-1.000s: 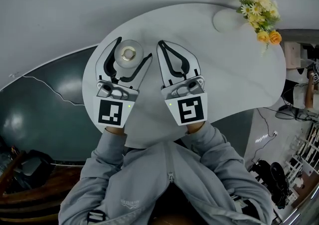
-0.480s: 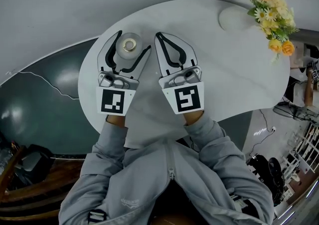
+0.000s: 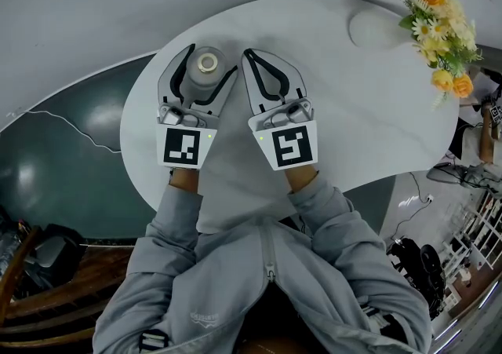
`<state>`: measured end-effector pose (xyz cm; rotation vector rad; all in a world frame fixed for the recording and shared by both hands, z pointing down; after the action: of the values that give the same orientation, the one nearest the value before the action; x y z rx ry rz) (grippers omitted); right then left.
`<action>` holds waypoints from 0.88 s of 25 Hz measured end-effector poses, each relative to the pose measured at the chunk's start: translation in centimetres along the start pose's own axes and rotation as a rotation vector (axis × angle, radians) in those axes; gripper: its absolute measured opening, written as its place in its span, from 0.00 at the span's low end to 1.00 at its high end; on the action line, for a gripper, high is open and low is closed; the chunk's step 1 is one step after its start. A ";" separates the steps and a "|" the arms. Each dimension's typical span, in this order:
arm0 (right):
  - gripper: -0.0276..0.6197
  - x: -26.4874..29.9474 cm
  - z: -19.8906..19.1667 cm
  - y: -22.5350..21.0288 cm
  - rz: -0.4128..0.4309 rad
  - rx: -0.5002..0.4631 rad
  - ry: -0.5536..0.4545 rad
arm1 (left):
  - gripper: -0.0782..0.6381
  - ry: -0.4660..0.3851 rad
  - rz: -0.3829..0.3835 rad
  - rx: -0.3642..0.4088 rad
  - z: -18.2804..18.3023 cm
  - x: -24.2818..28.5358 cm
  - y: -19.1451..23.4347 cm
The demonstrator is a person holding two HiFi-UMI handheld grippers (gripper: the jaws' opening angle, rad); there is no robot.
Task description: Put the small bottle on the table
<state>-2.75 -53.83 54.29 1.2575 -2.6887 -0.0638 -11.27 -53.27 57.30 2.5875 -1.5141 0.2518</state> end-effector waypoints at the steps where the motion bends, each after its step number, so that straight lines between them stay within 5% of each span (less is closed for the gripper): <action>1: 0.08 0.0 -0.2 0.0 -0.001 0.002 0.003 | 0.57 0.009 0.000 0.008 -0.2 0.1 0.0; 22: 0.08 0.2 -1.0 0.6 0.006 -0.003 0.030 | 0.57 0.209 0.027 0.006 -3.0 0.8 0.1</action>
<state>-3.17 -53.57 55.35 1.2394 -2.6666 -0.0476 -11.18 -53.37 60.39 2.4558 -1.4767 0.5127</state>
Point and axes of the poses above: the fingertips, and each gripper's own axes: x forward along the fingers, y to its left, z out of its top, the point moved 4 cm from there along -x, backward along the fingers, and after that the axes turned 3 degrees about -x, right-handed, at the moved point
